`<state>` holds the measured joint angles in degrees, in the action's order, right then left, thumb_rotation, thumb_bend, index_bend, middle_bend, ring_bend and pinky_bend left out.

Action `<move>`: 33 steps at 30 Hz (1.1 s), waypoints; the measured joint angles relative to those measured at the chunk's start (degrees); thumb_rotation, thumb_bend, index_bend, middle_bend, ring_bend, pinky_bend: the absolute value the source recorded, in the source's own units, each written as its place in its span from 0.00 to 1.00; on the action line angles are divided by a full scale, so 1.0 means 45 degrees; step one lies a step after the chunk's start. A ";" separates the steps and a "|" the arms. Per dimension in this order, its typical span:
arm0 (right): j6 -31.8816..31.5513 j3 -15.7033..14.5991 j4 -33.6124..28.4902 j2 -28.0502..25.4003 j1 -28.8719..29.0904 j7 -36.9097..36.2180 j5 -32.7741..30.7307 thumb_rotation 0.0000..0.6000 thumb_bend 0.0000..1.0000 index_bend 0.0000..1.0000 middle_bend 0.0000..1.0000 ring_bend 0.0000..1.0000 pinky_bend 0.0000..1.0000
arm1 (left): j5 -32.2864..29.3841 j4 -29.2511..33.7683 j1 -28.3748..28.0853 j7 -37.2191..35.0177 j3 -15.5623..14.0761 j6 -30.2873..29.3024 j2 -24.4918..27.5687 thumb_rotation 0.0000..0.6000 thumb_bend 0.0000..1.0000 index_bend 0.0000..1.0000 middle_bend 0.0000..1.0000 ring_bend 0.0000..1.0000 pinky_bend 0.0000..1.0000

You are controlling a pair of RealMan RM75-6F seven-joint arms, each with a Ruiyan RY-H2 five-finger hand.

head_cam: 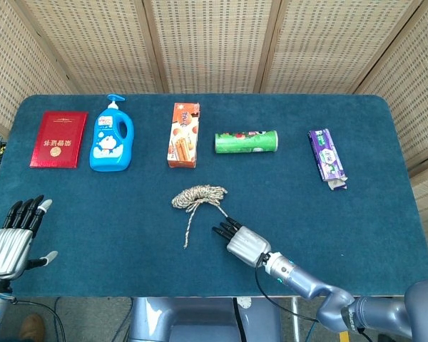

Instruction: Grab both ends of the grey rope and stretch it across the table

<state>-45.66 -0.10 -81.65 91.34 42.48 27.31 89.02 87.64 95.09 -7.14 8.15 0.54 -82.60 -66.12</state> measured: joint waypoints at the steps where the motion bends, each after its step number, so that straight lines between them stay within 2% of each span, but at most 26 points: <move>1: -0.0043 -0.0005 -0.0018 -0.0013 -0.0001 0.0001 0.0006 1.00 0.45 0.62 0.00 0.00 0.00 | 0.0003 -0.0014 -0.0003 0.0002 -0.0002 0.0003 -0.0008 1.00 0.00 0.00 0.00 0.00 0.00; 14: -0.1332 -0.0037 -0.0222 -0.1039 -0.0224 -0.1055 0.0479 1.00 0.45 0.62 0.00 0.00 0.00 | 0.0146 -0.0385 -0.0815 0.0860 0.0213 0.0859 -0.0550 1.00 0.01 0.02 0.00 0.00 0.00; 20: -0.1727 -0.0063 -0.0008 -0.1482 -0.0382 -0.1462 0.0530 1.00 0.45 0.62 0.00 0.00 0.00 | 0.0966 -0.0577 -0.2075 0.1907 0.0345 0.2010 -0.1058 1.00 0.11 0.15 0.00 0.00 0.00; 25: -0.1883 -0.0060 0.0131 -0.1621 -0.0457 -0.1697 0.0511 1.00 0.45 0.62 0.00 0.00 0.00 | 0.1744 -0.1375 -0.3080 0.2111 0.0522 0.2578 -0.1802 1.00 0.15 0.34 0.00 0.00 0.00; 27: -0.1906 -0.0056 0.0141 -0.1647 -0.0461 -0.1763 0.0511 1.00 0.45 0.62 0.00 0.00 0.00 | 0.2102 -0.1839 -0.3459 0.2044 0.0587 0.2677 -0.2158 1.00 0.15 0.39 0.00 0.00 0.00; 33: -0.1973 -0.0058 0.0122 -0.1691 -0.0454 -0.1907 0.0560 1.00 0.45 0.62 0.00 0.00 0.00 | 0.2938 -0.2821 -0.4643 0.1395 0.0686 0.3145 -0.3141 1.00 0.16 0.42 0.00 0.00 0.00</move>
<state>-54.54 -0.36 -81.10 83.73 40.44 18.73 91.54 100.86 82.39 -28.03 14.43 3.63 -68.45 -80.26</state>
